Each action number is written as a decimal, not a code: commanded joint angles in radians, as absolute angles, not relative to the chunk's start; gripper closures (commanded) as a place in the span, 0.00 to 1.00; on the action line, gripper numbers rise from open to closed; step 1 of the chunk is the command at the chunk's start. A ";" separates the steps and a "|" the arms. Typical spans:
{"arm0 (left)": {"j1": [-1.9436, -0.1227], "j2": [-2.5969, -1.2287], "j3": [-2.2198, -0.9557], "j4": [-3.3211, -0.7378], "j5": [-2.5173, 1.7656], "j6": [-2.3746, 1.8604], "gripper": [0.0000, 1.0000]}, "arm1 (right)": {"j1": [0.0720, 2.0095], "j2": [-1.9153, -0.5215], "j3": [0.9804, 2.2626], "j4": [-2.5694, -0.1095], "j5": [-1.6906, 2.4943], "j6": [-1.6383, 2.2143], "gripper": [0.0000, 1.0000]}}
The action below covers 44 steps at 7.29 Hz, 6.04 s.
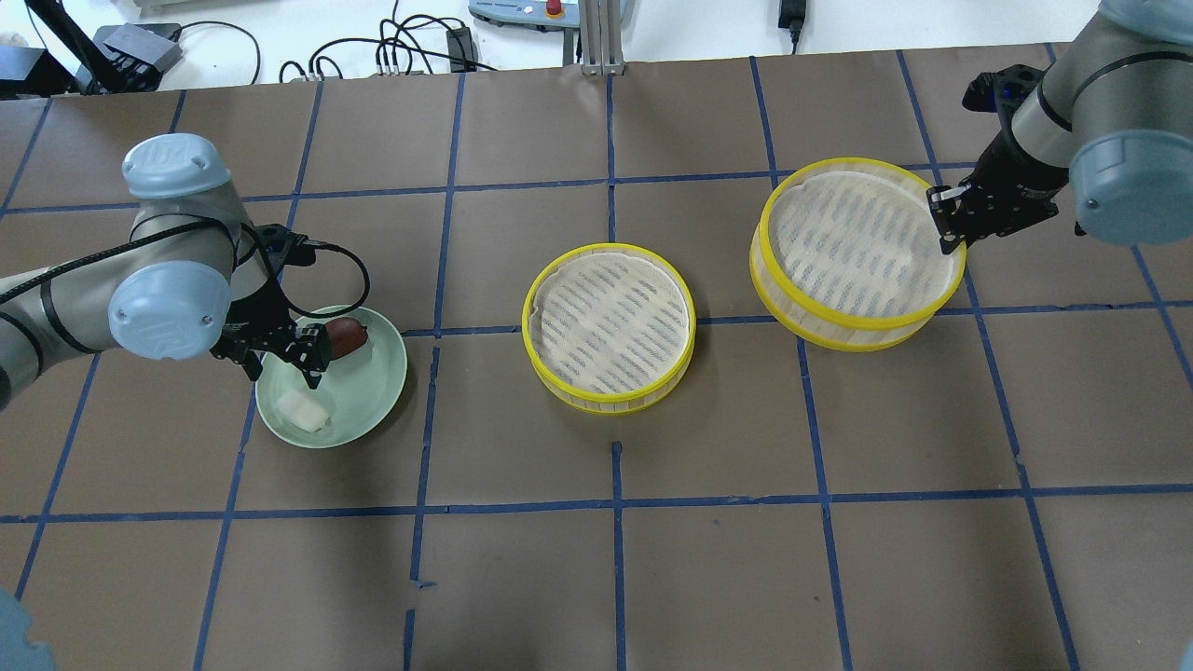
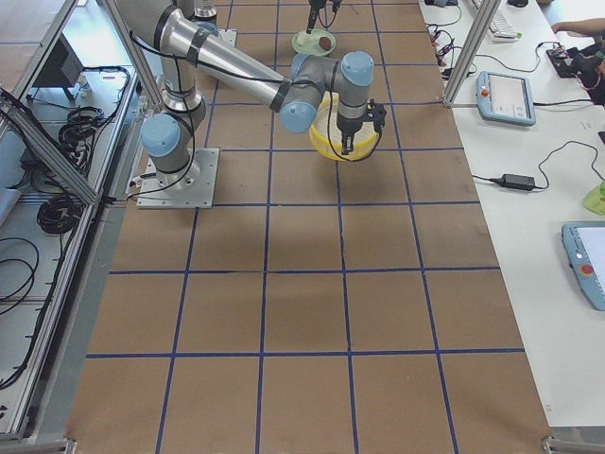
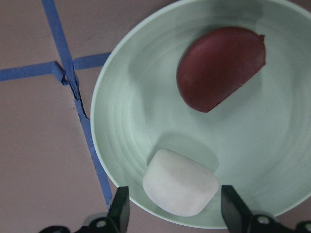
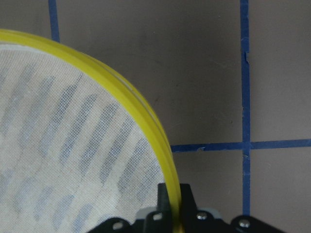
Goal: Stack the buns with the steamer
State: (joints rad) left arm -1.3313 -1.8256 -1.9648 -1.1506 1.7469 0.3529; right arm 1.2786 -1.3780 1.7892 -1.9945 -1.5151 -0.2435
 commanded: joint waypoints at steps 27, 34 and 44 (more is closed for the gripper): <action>-1.684 -1.905 -1.758 -0.916 1.518 -0.048 0.00 | 1.521 -1.338 1.772 -2.022 -1.525 0.056 0.95; -1.313 -1.889 -1.962 -0.911 1.574 0.453 0.07 | 1.788 -1.246 1.710 -2.036 -1.591 0.409 0.94; -1.322 -1.833 -1.947 -0.900 1.569 0.382 0.92 | 1.835 -1.238 1.733 -2.037 -1.605 0.434 0.87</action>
State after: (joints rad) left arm -1.3183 -1.8664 -1.9551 -0.8703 1.5686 0.4000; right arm 1.8341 -1.2371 1.7235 -2.0366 -1.6039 0.4341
